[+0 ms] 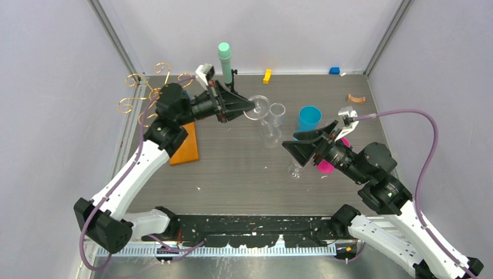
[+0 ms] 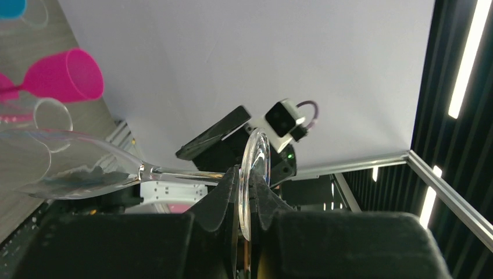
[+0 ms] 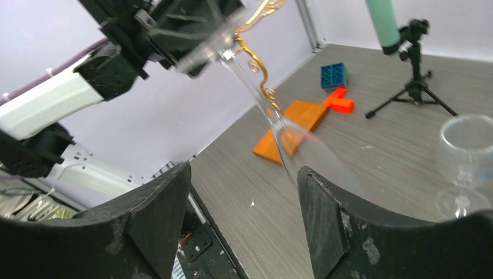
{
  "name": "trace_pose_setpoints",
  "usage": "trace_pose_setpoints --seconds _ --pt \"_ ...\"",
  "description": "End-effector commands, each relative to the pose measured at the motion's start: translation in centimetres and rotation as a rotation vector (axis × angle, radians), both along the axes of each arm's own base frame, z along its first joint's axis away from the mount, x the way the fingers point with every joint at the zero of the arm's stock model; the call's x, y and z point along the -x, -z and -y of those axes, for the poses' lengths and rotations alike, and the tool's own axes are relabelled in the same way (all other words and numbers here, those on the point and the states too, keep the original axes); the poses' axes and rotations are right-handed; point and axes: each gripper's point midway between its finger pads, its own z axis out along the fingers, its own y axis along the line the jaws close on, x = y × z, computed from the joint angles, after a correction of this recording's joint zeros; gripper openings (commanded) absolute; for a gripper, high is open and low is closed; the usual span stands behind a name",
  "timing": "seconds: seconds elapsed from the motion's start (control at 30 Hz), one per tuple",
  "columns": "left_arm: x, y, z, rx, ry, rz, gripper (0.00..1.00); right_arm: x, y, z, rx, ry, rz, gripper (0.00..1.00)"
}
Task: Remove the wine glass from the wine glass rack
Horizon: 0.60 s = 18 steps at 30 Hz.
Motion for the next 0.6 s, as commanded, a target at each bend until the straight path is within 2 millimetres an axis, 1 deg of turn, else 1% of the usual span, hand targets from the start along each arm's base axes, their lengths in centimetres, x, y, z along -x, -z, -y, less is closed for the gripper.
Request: trace_pose_setpoints --seconds 0.0,0.03,0.13,0.17,0.2,0.27,0.3,0.43,0.47,0.5,0.53,0.57 --pt "2.5 -1.8 0.9 0.047 0.035 0.095 0.0 2.1 -5.1 -1.7 -0.034 -0.158 0.233 0.73" --pt "2.7 -1.5 1.1 0.043 0.041 0.091 0.0 1.9 -4.9 -2.0 -0.015 -0.167 0.245 0.73" --pt "3.6 -0.7 1.7 0.032 0.066 0.075 0.0 2.4 -5.3 -2.9 0.006 -0.23 0.308 0.72" --pt "3.9 -0.4 1.9 0.026 0.072 0.071 0.0 2.1 -5.0 -3.4 0.026 -0.241 0.318 0.72" --pt "4.2 -0.2 2.0 0.019 0.078 0.065 0.0 2.3 -5.0 -3.6 0.034 -0.265 0.33 0.71" --pt "4.6 0.2 2.2 0.012 0.083 0.058 0.0 2.1 -4.7 -4.2 0.06 -0.287 0.343 0.69" --pt "4.7 0.4 2.3 0.011 0.086 0.051 0.0 1.8 -4.5 -4.4 0.072 -0.287 0.346 0.68" --pt "5.3 0.3 2.3 0.016 0.088 0.048 0.0 1.5 -4.0 -5.2 0.094 -0.319 0.352 0.59" --pt "5.4 0.3 2.3 0.017 0.088 0.046 0.0 1.7 -3.8 -5.3 0.098 -0.337 0.352 0.54" --pt "5.5 0.3 2.3 0.019 0.088 0.046 0.0 1.6 -3.6 -5.6 0.105 -0.346 0.349 0.52" --pt "5.6 0.3 2.3 0.021 0.086 0.043 0.0 1.7 -3.3 -5.7 0.109 -0.36 0.347 0.46" --pt "5.7 0.3 2.2 0.024 0.083 0.042 0.0 1.7 -3.1 -5.9 0.114 -0.365 0.345 0.44"
